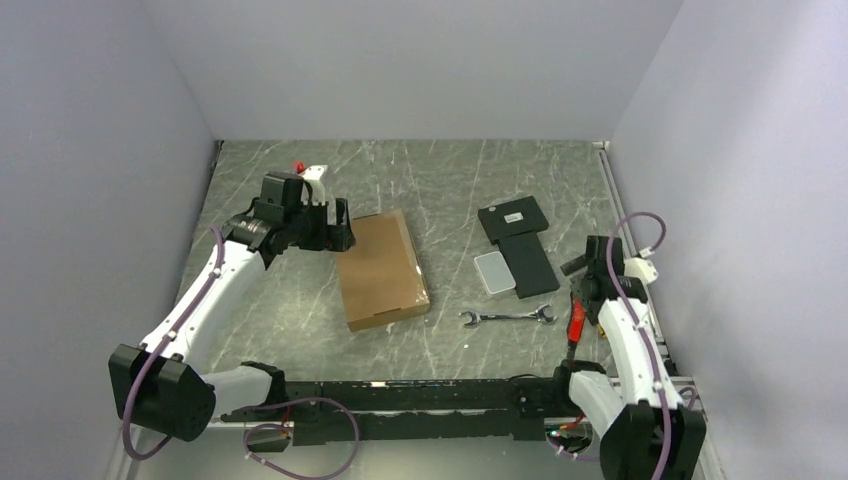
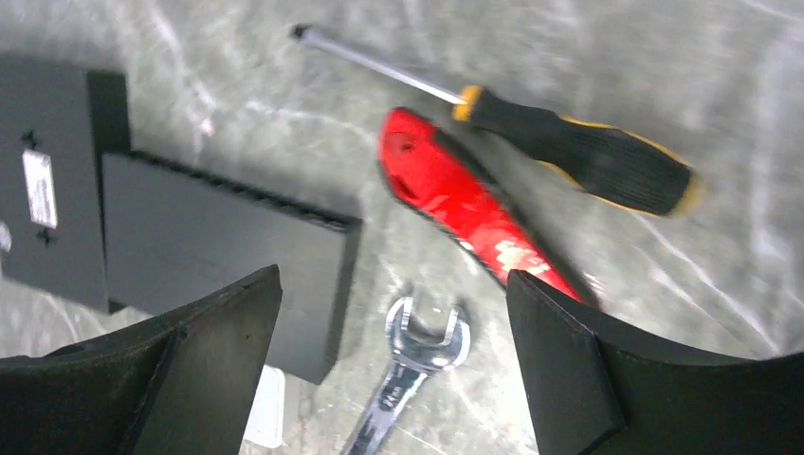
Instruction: Unpack the express box
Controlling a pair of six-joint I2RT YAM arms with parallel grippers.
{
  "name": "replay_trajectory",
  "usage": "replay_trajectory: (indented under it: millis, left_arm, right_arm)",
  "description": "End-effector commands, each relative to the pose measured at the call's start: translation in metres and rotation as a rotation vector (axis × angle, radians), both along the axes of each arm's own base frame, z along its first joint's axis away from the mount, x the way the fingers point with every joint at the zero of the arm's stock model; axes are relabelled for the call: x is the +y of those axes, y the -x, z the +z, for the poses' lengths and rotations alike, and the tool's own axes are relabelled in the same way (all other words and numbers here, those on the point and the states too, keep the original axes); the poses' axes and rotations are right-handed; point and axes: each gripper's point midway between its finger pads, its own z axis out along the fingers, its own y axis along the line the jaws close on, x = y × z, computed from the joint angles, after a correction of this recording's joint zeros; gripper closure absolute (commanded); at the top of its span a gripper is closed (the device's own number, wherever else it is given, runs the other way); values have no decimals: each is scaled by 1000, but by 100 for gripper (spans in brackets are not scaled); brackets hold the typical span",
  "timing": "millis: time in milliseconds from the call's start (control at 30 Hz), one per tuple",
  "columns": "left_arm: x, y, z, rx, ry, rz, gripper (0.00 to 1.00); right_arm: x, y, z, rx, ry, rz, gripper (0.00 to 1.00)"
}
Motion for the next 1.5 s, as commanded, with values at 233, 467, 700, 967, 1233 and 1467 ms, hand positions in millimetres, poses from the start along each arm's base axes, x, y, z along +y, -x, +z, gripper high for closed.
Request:
replay_trajectory:
  millis: [233, 467, 700, 967, 1233, 1467]
  left_arm:
    - [-16, -1, 17, -55, 57, -92, 7]
    - [-16, 5, 24, -81, 63, -95, 7]
    - [-21, 10, 19, -74, 8, -115, 7]
    - [-25, 10, 15, -61, -2, -133, 8]
    - [-23, 9, 14, -60, -9, -124, 8]
    - [-24, 9, 14, -58, -3, -126, 8]
  right_arm:
    - [-16, 71, -23, 129, -48, -290, 1]
    - [-28, 59, -40, 137, -36, -272, 1]
    - [-21, 17, -29, -9, -8, -13, 1]
    - [-26, 2, -32, 25, 25, 82, 1]
    - [-16, 5, -58, 133, -52, 112, 11]
    - [-11, 16, -61, 151, -94, 61, 25]
